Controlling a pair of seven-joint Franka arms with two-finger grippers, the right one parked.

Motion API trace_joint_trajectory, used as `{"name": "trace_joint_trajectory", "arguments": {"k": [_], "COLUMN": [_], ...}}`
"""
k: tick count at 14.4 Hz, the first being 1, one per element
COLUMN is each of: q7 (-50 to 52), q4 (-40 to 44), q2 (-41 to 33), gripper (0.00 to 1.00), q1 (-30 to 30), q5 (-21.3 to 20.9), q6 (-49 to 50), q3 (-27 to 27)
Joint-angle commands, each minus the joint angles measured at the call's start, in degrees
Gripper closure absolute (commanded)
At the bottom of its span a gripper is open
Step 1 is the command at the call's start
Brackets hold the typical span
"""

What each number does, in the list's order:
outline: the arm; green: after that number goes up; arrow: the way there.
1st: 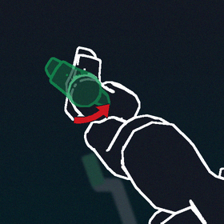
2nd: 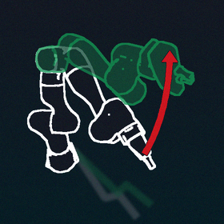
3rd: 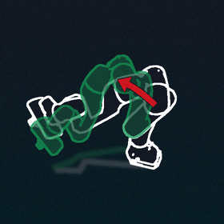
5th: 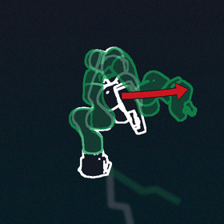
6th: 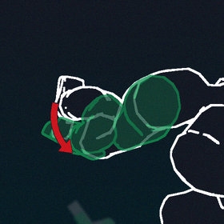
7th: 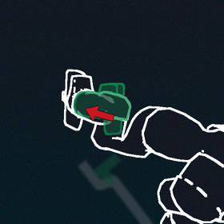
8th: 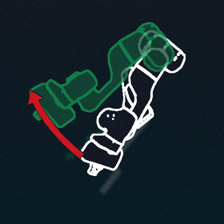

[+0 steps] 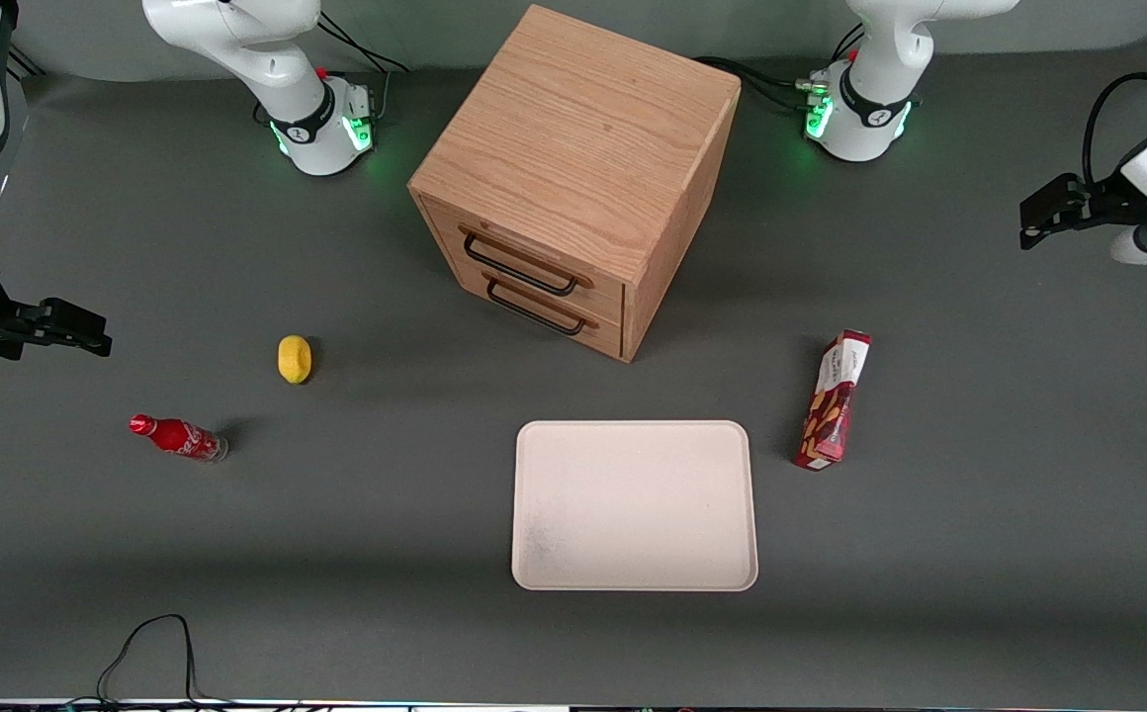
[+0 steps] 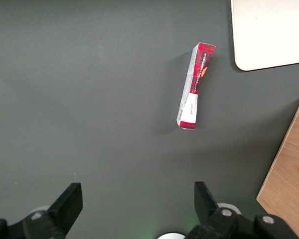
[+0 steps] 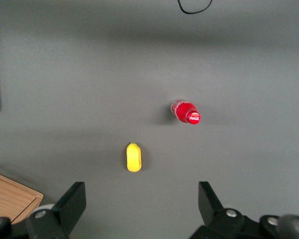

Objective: Place red cookie box on tray
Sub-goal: 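Move the left gripper down toward the red tartan shortbread box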

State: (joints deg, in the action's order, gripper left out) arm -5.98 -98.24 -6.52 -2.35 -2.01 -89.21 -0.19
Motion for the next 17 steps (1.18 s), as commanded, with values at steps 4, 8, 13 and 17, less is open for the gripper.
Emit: {"name": "trace_joint_trajectory", "arguments": {"k": [4,8,13,17], "q7": [0.2,-0.5,-0.3,0.3], "q4": [0.2,-0.7,-0.7,-4.7], "q2": [2.3,9.1,20.7,25.9], "gripper": [0.0,0.0,0.0,0.0], "q1": [-0.2,-1.8,-6.3,-7.8], "q5": [-0.6,-0.7,-0.6,-0.6], "q6": [-1.1,-4.6,-14.2,-23.0], "q3": [-0.2,0.3,0.3,0.3]}}
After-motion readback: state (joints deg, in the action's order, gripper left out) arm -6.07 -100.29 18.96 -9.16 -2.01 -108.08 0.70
